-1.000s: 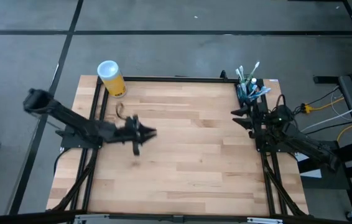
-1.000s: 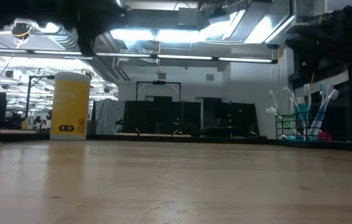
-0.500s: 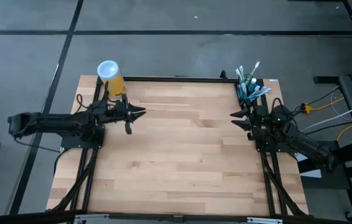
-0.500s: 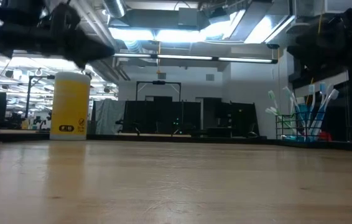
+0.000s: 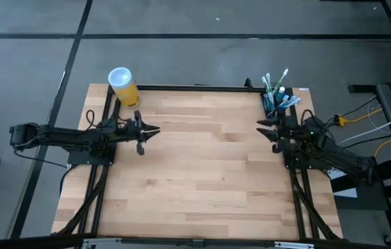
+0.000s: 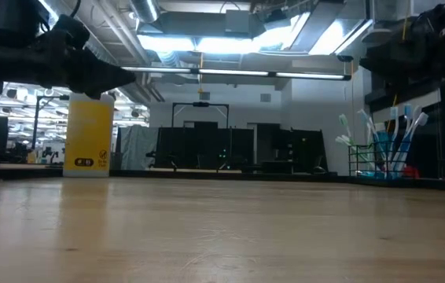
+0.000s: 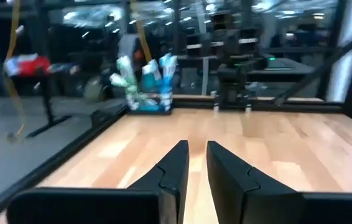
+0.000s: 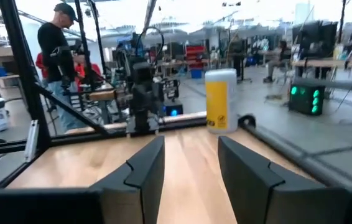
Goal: Pick & Place toothbrushing station
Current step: Return to Home Position
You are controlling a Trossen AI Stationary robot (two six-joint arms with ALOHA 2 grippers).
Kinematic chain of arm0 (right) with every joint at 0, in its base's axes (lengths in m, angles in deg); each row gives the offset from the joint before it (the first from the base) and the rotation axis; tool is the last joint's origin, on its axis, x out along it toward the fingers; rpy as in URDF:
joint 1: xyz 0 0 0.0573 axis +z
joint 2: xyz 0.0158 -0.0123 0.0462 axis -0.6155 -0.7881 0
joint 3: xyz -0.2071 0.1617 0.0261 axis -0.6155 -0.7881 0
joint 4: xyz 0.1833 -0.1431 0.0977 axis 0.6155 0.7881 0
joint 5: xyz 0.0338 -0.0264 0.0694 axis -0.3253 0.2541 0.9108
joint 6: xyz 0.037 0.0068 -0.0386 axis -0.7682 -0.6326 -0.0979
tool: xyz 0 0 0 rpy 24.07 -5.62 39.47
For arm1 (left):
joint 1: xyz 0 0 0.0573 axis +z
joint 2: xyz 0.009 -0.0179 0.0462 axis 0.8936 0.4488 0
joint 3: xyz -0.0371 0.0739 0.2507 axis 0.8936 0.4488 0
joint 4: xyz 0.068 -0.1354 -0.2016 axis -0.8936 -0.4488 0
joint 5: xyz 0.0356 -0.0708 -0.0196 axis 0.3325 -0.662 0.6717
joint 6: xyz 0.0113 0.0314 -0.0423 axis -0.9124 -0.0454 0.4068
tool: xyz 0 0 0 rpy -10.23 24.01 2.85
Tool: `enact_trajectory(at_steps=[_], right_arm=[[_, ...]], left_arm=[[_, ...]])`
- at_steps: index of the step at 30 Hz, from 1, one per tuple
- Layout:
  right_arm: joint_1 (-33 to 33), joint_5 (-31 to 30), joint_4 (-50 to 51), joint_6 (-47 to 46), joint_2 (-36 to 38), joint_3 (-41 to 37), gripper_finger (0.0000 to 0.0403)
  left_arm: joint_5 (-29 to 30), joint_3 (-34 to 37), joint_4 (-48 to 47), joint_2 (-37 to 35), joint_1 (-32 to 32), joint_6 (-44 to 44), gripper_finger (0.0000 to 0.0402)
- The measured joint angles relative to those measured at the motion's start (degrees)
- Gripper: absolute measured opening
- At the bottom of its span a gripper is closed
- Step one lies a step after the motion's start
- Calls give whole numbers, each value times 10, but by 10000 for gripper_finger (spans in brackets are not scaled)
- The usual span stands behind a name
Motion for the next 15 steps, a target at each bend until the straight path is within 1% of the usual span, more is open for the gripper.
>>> enact_trajectory(at_steps=[2,3,4,6,8,9,10,11,15], right_arm=[[6,1,15,-6,0,0,151],[9,12,26,0,0,0,151],[12,31,41,10,0,0,151],[21,96,83,6,0,0,151],[41,156,115,-77,0,0,151],[53,165,122,-112,-4,0,151],[65,154,122,-125,-8,0,151],[74,132,123,-115,-8,0,151],[89,11,116,13,-12,0,151]], left_arm=[[22,0,-3,1,-5,15,53],[25,0,-3,1,-5,21,54],[25,0,-7,1,-5,29,54],[18,0,-16,1,-5,42,54],[16,0,-13,1,-5,50,53],[15,0,-14,1,-6,51,52],[15,0,-14,1,-5,51,52],[15,0,-13,1,-5,51,52],[14,0,-13,1,-5,51,55]])
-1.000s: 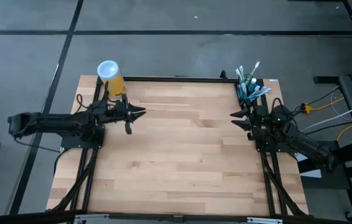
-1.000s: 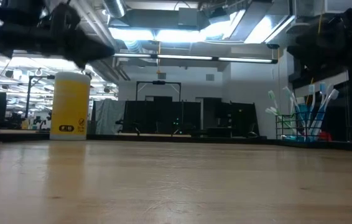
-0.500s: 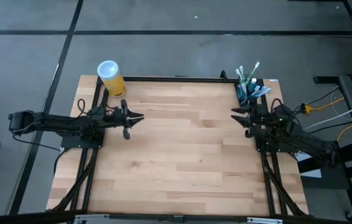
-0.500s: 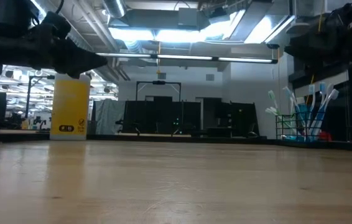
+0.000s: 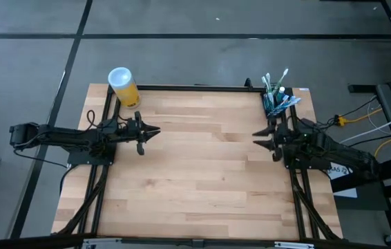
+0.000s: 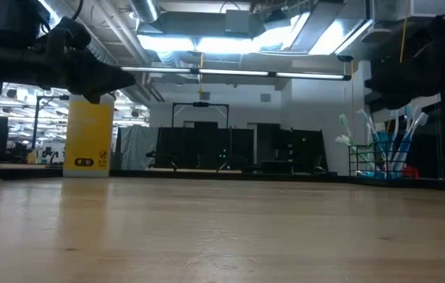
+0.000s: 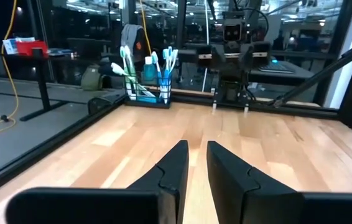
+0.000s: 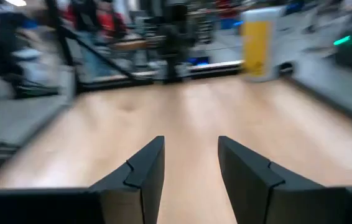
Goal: Pick & Place toothbrushing station
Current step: Return to Home Position
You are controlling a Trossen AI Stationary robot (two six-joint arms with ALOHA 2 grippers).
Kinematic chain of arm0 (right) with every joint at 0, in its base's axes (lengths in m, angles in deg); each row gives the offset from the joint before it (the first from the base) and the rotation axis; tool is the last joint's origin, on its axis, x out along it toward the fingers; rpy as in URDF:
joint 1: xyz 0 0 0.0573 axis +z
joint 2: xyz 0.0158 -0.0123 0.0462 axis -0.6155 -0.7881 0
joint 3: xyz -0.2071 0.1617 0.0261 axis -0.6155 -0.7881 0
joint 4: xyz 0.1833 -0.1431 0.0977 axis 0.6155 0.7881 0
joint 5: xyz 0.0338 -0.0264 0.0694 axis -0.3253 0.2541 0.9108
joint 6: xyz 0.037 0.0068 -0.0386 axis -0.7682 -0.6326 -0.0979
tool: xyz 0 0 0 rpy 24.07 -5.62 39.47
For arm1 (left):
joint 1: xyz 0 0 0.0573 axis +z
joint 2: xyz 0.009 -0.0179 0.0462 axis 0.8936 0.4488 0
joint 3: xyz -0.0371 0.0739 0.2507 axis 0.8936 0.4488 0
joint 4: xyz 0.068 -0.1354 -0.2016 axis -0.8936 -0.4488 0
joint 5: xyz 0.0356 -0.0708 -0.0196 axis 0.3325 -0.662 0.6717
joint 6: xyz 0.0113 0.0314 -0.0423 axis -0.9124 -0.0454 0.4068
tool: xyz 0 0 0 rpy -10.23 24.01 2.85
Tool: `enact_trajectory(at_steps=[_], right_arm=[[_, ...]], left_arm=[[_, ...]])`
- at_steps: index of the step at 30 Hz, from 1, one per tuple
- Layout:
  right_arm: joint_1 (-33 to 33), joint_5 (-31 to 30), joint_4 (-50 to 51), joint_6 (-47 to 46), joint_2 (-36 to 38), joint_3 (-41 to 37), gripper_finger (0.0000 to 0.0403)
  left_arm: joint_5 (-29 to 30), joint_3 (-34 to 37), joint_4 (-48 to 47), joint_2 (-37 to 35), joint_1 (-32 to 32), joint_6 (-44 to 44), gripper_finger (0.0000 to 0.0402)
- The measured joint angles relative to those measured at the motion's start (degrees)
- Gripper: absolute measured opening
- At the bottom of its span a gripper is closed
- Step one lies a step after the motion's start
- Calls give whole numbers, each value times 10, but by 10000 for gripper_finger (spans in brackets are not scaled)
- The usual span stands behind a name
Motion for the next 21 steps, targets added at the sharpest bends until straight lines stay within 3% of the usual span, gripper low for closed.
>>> enact_trajectory(at_steps=[6,12,16,19,21], right_arm=[[1,-117,1,50,0,0,151],[1,-167,1,50,0,0,151],[1,-168,1,50,0,0,151],[1,-168,1,50,0,0,151],[1,-168,1,50,0,0,151]], left_arm=[[2,0,-7,-5,-4,0,54],[6,0,-28,-73,-34,0,52],[69,0,-163,-148,-38,-15,56],[33,0,-280,-219,-52,57,57],[-8,0,-307,-248,-60,29,56]])
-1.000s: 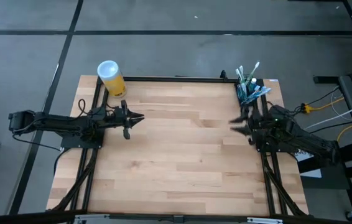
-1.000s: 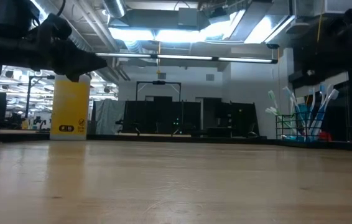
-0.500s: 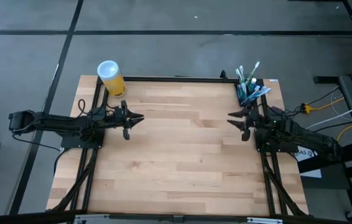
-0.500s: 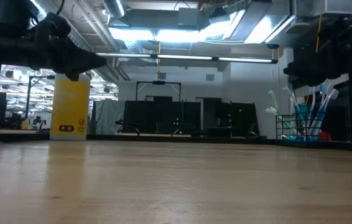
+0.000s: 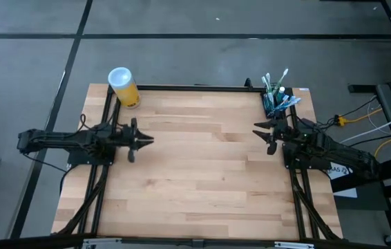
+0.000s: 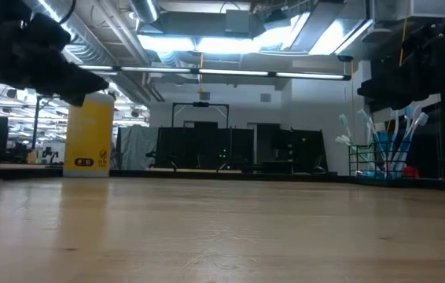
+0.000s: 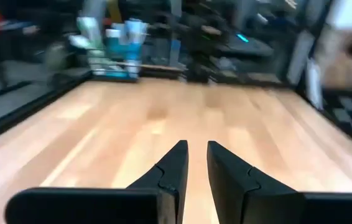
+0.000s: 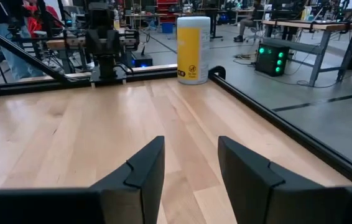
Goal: Pick & Place toothbrushing station
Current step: Return to Home Position
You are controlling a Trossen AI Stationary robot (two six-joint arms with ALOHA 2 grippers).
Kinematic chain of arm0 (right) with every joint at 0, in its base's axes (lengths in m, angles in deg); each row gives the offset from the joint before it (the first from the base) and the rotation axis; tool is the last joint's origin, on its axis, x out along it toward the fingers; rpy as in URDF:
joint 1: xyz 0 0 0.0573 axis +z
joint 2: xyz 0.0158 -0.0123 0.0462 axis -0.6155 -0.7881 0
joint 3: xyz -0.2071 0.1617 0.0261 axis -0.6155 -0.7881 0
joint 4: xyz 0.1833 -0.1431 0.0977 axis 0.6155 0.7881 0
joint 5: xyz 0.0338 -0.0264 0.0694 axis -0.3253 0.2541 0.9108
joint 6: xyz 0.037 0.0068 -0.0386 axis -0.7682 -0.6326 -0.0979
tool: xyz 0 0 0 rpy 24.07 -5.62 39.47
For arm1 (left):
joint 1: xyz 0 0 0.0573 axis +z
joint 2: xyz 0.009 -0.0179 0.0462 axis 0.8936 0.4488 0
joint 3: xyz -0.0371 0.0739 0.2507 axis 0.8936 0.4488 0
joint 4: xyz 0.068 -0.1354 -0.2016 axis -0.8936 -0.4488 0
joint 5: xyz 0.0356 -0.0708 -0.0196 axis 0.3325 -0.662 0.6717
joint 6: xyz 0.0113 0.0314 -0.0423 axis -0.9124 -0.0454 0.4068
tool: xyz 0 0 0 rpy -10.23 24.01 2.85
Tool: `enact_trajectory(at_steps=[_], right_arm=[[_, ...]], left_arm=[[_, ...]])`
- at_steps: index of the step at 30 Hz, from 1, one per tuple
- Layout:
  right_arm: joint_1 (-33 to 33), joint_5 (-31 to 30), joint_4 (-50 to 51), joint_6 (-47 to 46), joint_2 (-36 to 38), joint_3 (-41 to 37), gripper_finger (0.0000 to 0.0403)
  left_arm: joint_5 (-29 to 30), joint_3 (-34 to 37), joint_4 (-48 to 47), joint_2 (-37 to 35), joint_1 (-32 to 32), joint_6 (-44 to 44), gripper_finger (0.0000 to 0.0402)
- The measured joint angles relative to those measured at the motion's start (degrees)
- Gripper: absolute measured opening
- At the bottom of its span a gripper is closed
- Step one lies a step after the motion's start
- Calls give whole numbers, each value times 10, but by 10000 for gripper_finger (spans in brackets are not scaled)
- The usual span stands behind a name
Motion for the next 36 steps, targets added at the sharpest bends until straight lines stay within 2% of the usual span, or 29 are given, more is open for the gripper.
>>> enact_trajectory(at_steps=[3,5,9,14,17,36], right_arm=[[0,0,0,0,0,0,151],[0,0,0,0,0,0,151],[0,0,0,0,0,0,151],[0,0,0,0,0,0,151],[0,0,0,0,0,0,151],[10,-4,4,1,4,0,151]], left_arm=[[-25,0,-44,-30,-10,-69,57],[-11,-1,-73,-55,-17,-75,59],[1,0,-74,-77,-22,-150,58],[3,0,-74,-116,-21,-140,57],[-6,0,-74,-133,-21,-164,56],[-8,0,-67,-127,-23,-149,61]])
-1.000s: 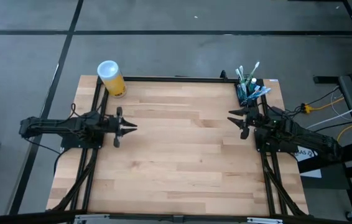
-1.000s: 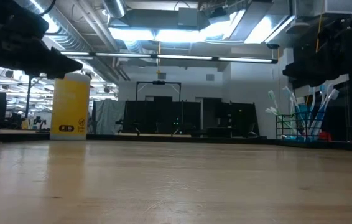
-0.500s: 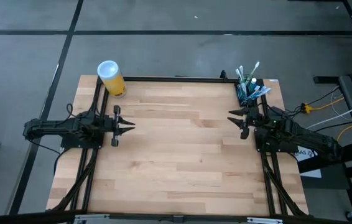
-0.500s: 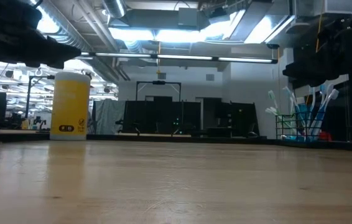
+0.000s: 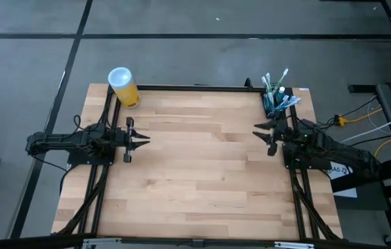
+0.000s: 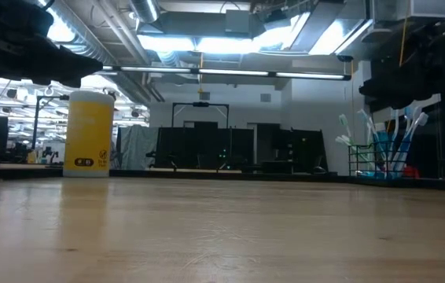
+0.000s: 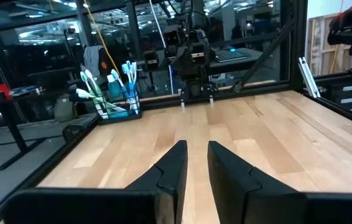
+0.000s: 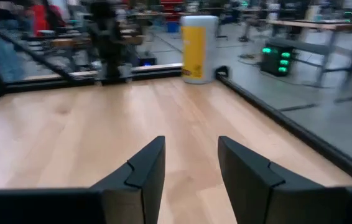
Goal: Pick & Place toothbrushing station
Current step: Return to Home Position
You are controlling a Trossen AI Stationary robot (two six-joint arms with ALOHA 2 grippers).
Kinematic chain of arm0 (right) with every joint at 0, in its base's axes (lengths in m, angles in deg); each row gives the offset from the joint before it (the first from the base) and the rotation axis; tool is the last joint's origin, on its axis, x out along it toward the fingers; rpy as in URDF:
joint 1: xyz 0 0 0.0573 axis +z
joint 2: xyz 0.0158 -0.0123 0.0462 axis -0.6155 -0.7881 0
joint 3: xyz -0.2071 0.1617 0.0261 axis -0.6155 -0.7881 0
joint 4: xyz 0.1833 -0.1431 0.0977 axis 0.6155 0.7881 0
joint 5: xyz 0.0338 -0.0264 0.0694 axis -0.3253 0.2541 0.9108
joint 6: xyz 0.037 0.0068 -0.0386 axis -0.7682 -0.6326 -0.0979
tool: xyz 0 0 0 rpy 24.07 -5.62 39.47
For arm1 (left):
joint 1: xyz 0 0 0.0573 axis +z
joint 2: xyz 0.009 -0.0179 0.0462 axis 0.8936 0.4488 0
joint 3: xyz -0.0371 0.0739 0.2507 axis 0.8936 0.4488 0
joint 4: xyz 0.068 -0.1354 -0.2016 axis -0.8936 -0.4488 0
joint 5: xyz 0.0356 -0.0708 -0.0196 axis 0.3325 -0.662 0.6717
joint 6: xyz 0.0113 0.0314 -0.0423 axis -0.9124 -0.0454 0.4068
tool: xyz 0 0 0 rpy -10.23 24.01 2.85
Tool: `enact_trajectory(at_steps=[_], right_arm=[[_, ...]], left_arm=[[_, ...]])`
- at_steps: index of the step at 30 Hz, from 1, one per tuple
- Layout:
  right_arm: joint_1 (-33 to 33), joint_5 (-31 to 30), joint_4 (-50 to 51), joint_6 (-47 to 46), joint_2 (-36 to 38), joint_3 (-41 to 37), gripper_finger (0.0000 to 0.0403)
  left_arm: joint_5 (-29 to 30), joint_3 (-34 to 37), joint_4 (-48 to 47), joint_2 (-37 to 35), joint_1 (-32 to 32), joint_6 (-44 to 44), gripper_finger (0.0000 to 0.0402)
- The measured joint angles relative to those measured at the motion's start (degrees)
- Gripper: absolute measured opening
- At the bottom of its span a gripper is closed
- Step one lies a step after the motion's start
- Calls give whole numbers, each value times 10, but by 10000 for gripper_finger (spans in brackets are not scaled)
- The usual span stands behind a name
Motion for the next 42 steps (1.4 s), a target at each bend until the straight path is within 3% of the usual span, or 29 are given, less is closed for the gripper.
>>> enact_trajectory(at_steps=[3,7,12,42], right_arm=[[50,-21,4,-4,8,-1,151],[135,-38,14,-119,8,-1,151],[177,-93,3,-66,8,-2,151],[185,-97,2,-63,8,-2,151]], left_arm=[[0,0,0,0,0,0,60],[0,0,1,0,0,0,57],[0,0,1,0,0,0,59],[0,0,1,0,0,0,56]])
